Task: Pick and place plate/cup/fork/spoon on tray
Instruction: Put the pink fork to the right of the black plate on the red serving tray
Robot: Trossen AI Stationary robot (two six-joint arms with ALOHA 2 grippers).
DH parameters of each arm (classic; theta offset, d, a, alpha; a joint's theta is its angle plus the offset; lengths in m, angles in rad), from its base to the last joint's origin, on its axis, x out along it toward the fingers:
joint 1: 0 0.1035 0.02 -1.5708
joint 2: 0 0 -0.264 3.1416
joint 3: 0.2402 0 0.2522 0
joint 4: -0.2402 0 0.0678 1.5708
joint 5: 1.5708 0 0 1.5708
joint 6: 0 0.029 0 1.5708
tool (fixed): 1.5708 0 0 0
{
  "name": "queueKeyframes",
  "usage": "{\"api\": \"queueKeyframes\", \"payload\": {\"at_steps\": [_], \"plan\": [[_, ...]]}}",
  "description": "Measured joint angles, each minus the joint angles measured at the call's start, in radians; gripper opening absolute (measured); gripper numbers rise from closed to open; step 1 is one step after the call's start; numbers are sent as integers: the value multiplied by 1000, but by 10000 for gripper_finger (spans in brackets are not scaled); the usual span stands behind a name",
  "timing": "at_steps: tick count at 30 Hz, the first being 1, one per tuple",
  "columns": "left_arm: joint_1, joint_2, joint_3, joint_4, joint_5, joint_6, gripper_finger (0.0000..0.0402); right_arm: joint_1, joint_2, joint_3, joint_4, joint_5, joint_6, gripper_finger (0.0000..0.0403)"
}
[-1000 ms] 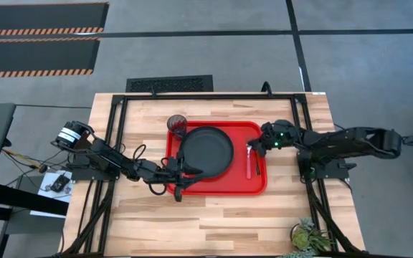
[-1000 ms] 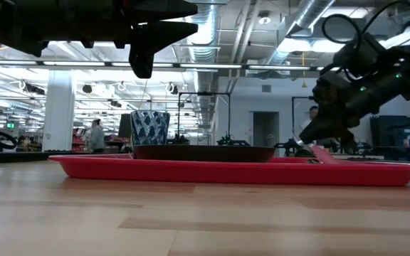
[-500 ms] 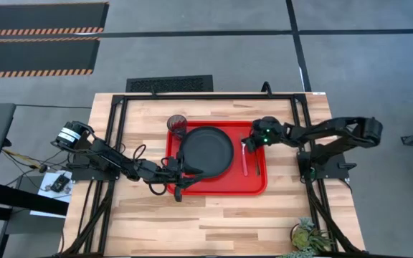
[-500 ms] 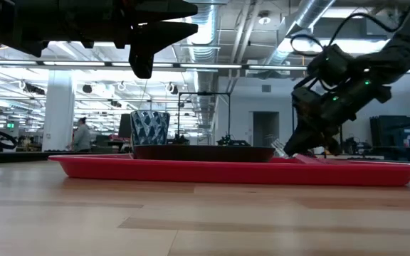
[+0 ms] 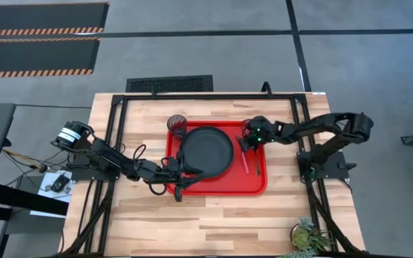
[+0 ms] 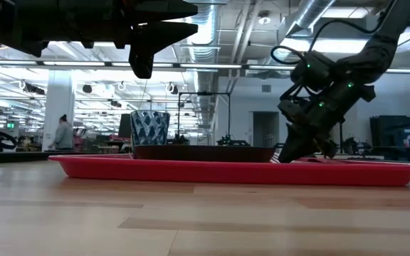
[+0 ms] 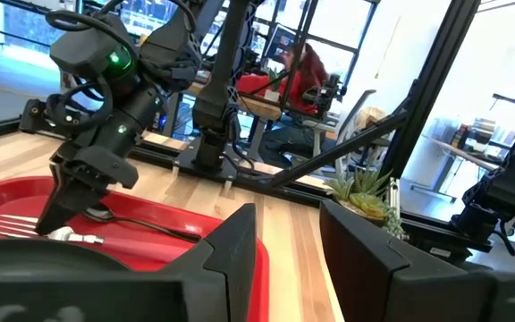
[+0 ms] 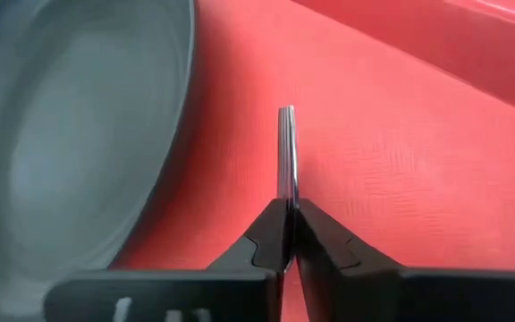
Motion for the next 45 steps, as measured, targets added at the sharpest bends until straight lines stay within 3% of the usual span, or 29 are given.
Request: {"api": "queueKeyframes", "payload": {"at_steps": [17,24,29,35,45], "plan": [[0,0,0,-29,0,6,111,6,-2,2,-3,17,2,116],[19,0,0,-46,19,19,55,32,-26,94,-160,22,-105,156],[53,-5,0,-48,54,37,6,78,-55,221,-440,144,-277,110],[134,-6,0,-88,81,42,1,105,-27,314,-488,162,-470,15],[265,-27,0,-129,141,43,0,60,101,379,-486,162,-596,21]]}}
